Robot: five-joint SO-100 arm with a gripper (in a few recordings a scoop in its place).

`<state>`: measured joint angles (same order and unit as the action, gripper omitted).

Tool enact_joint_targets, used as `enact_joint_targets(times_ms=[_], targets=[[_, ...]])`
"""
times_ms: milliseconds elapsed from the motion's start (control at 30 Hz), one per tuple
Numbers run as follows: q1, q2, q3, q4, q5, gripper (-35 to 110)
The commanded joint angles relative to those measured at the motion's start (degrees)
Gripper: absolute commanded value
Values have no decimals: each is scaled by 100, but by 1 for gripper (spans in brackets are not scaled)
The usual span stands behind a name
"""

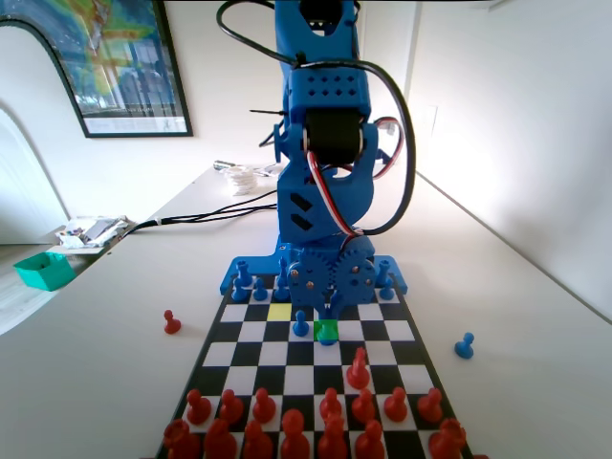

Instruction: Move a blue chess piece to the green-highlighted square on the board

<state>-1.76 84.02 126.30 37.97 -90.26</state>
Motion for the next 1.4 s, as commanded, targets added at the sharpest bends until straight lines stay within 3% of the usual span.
enact_joint_targets(times_ms=[0, 467, 967, 1367], targets=[[-53, 123, 18, -35, -26, 3], [-123, 141, 299, -97, -105, 1], [-132, 237, -316, 615, 44, 1], [-97, 220, -202, 431, 70, 11]])
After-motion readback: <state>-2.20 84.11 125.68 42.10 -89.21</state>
